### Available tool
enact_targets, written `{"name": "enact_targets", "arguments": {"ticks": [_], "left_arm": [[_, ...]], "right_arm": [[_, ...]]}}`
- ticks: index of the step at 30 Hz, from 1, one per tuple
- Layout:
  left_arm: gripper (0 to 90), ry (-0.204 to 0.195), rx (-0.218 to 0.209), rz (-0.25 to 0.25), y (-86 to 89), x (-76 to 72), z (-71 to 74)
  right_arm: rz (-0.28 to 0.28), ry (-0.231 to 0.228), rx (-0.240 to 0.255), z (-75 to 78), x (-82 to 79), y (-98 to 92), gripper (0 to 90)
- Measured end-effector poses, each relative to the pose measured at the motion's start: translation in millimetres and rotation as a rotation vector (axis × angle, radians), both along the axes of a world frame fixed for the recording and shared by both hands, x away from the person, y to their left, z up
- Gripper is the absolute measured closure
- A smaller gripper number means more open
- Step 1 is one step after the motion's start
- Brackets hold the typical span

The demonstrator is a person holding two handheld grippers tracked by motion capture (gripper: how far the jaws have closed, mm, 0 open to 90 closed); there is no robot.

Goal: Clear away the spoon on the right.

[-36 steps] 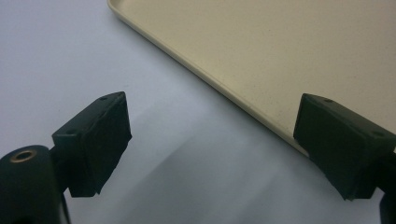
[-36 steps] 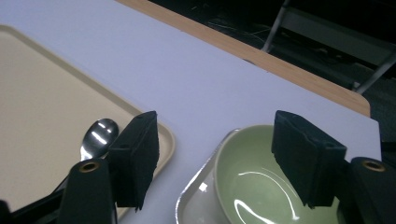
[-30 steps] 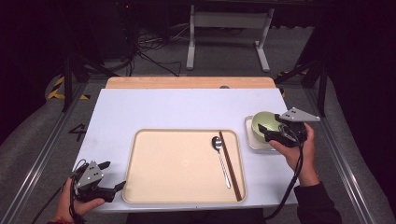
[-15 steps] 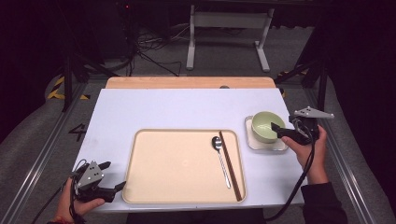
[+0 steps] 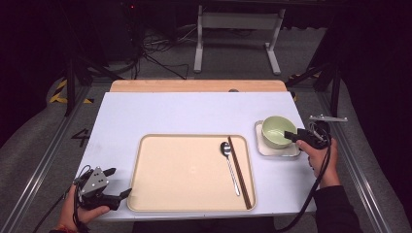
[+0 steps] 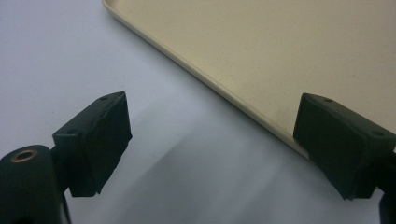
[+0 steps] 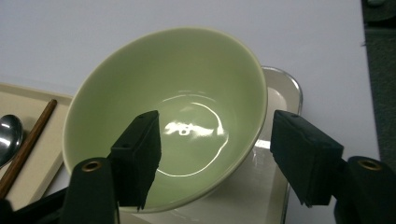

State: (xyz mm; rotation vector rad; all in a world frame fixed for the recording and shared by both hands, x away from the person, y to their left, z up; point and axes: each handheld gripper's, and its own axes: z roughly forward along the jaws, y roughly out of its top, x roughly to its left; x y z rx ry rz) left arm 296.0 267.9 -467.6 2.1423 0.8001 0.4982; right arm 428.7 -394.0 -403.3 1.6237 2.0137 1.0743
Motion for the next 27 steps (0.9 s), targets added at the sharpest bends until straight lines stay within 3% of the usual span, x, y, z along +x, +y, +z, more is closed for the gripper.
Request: {"name": "enact_targets", "arguments": {"ticks": [3,8,9,11,14,17,20,25,27], "left_arm": [[11.7,0.002,-0.004,0.004,0.2,0.4,-0.3],[11.4,0.002,-0.010,0.012,2.0,0.4,-0.8],[11.3,0.003,-0.013,0.012,2.5,-0.3,-1.0],[11.4,0.004,-0.011,0.015,3.8,-1.9,-1.3],[11.4,0.001,-0.014,0.024,6.4,-5.2,-1.3],[11.1,-0.007,-0.021,0.027,7.9,-8.4,-0.6],[10.9,-0.015,-0.040,0.042,10.7,-12.3,0.7],[11.0,-0.016,-0.034,0.059,13.1,-16.3,0.7],[11.0,-0.017,-0.035,0.068,16.0,-19.2,1.3]], "right_arm": [[0.011,0.026,0.035,-6.2,4.2,-1.0,38.6],[0.017,0.074,0.046,-16.6,12.2,-1.9,43.4],[0.017,0.104,0.089,-24.0,16.9,-5.5,44.8],[0.016,0.105,0.117,-26.1,18.6,-6.9,46.8],[0.011,0.101,0.101,-26.4,20.6,-5.4,49.4],[0.013,0.096,0.099,-26.8,22.9,-6.0,58.7],[0.017,0.095,0.060,-26.5,23.8,-2.8,67.3],[0.026,0.087,0.059,-25.2,25.5,-0.9,71.3],[0.023,0.087,0.050,-24.4,26.5,-2.0,79.1]]}}
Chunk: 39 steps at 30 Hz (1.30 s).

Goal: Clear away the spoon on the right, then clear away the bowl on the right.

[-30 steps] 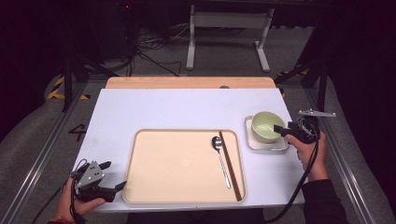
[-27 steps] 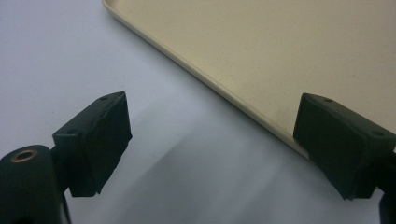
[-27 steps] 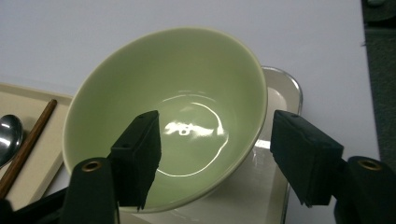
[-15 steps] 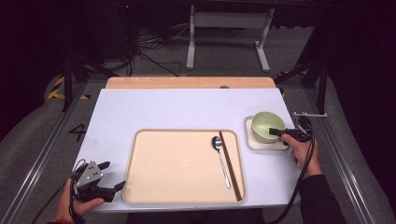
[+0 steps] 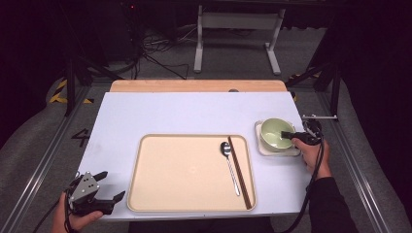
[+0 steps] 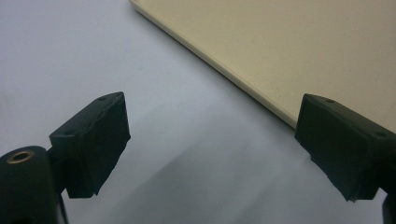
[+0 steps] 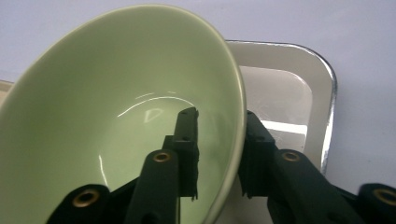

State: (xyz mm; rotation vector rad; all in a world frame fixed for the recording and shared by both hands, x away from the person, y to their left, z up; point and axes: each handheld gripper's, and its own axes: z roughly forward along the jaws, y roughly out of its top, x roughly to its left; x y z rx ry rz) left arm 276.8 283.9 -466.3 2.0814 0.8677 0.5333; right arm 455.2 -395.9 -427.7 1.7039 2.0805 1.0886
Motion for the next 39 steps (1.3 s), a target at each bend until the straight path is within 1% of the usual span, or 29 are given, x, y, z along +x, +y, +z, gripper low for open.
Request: {"name": "enact_targets", "arguments": {"ticks": [1,3,4,7,9,14,16,18,21,22,26,30,31,33,35,38,39], "left_arm": [[11.0,0.000,-0.005,0.004,0.6,-0.8,-0.3],[11.0,0.001,0.002,0.014,2.5,-3.0,-0.4],[11.0,0.002,0.002,0.018,2.8,-3.7,-0.4],[11.0,0.004,0.011,0.033,5.0,-6.1,-0.7],[11.0,0.002,0.006,0.035,5.8,-7.4,-0.8],[11.1,-0.003,0.013,0.042,5.1,-8.7,0.1],[11.2,-0.009,0.022,0.040,3.7,-9.2,1.2],[11.2,-0.017,0.021,0.038,3.1,-8.9,2.2],[11.2,-0.015,0.019,0.036,3.0,-6.8,2.1],[11.2,-0.009,0.022,0.035,2.7,-6.5,1.6],[11.1,-0.012,0.021,0.035,2.4,-6.6,1.8],[11.1,-0.009,0.025,0.032,1.2,-4.6,1.2],[11.1,-0.008,0.020,0.033,0.3,-4.1,1.2],[11.1,-0.015,0.031,0.029,-1.5,-4.3,2.7],[11.1,-0.017,0.036,0.024,-2.8,-3.4,2.5],[11.1,-0.015,0.035,0.023,-3.0,-3.0,2.4],[11.1,-0.019,0.030,0.020,-3.0,-3.3,2.7]], "right_arm": [[0.000,0.000,0.000,0.0,0.0,0.0,79.1],[0.003,-0.003,-0.015,0.5,0.8,-0.9,83.1],[0.010,-0.003,-0.011,0.5,1.6,-1.8,83.6],[0.015,0.003,-0.006,1.0,3.4,-1.7,83.6],[0.018,-0.001,0.004,1.0,4.2,-1.8,83.6],[0.026,-0.007,-0.010,3.1,4.1,1.2,83.5],[0.029,-0.018,0.001,4.8,2.1,1.5,83.3],[0.030,-0.029,0.005,6.6,0.0,1.5,83.3],[0.029,-0.036,0.009,7.7,-2.0,0.2,83.4],[0.032,-0.041,0.008,7.7,-2.4,-0.4,83.3],[0.013,-0.060,-0.009,10.7,-4.3,-0.5,83.1],[0.005,-0.069,-0.008,11.2,-4.5,-0.6,83.2],[0.006,-0.076,-0.009,11.8,-5.0,-0.6,83.1],[0.007,-0.097,-0.007,13.4,-7.0,-0.5,83.1],[0.014,-0.108,0.003,15.6,-9.9,-1.6,83.1],[0.008,-0.121,-0.002,18.7,-12.8,-1.8,83.0],[0.004,-0.141,-0.002,21.9,-15.1,-2.3,83.0]]}}
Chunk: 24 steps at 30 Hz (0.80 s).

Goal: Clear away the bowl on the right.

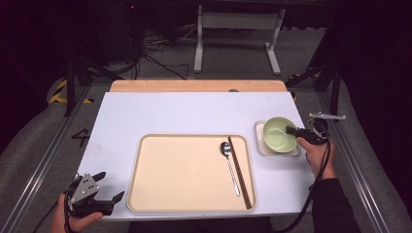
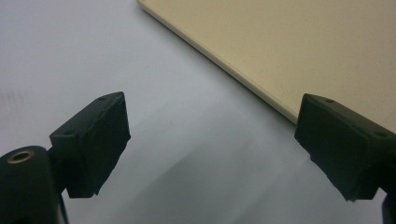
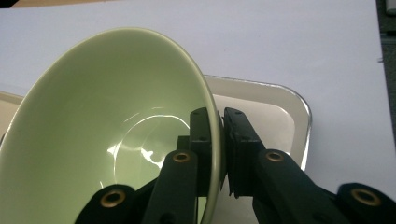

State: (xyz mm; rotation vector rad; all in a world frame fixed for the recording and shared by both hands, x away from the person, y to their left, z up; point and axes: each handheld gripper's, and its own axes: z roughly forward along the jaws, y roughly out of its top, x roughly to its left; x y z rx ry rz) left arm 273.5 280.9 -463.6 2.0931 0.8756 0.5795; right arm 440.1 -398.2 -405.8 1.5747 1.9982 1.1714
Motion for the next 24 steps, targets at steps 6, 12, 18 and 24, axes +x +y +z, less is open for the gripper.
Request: {"name": "enact_targets", "arguments": {"ticks": [6,12,18,24], "left_arm": [[11.1,0.001,0.003,0.000,0.3,0.8,0.1],[11.3,0.001,0.004,-0.006,-0.9,2.6,-0.1],[11.3,0.004,0.004,-0.009,-1.5,2.8,-0.5],[11.4,0.000,0.008,-0.010,-1.1,2.3,-0.2]], "right_arm": [[-0.007,-0.039,0.009,8.2,-5.5,0.8,83.1],[0.025,-0.087,0.008,19.6,-12.6,9.7,83.1],[0.054,-0.118,0.019,28.1,-18.7,19.4,83.1],[0.094,-0.137,0.053,36.4,-23.7,34.2,83.1]]}}
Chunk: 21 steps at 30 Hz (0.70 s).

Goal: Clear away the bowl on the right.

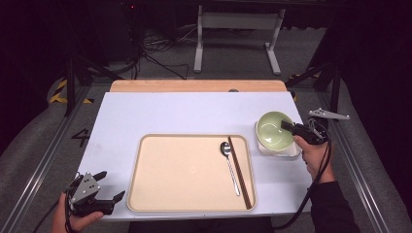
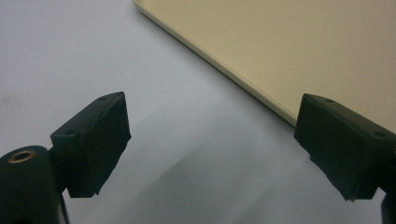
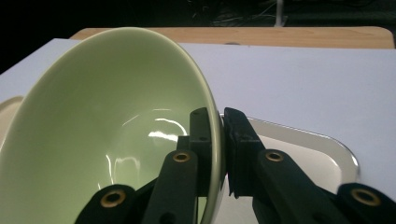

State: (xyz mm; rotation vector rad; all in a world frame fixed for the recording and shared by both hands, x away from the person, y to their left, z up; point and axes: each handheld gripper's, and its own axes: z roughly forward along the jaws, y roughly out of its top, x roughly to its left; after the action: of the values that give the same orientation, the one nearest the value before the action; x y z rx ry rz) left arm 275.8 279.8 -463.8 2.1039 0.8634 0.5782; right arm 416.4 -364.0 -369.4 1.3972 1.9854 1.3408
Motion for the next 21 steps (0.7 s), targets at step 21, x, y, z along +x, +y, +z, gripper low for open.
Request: {"name": "enact_targets", "arguments": {"ticks": [21], "left_arm": [[11.6,0.006,0.003,0.001,-0.7,0.7,-1.1]], "right_arm": [[0.183,-0.006,-0.031,2.7,4.1,82.2,83.1]]}}
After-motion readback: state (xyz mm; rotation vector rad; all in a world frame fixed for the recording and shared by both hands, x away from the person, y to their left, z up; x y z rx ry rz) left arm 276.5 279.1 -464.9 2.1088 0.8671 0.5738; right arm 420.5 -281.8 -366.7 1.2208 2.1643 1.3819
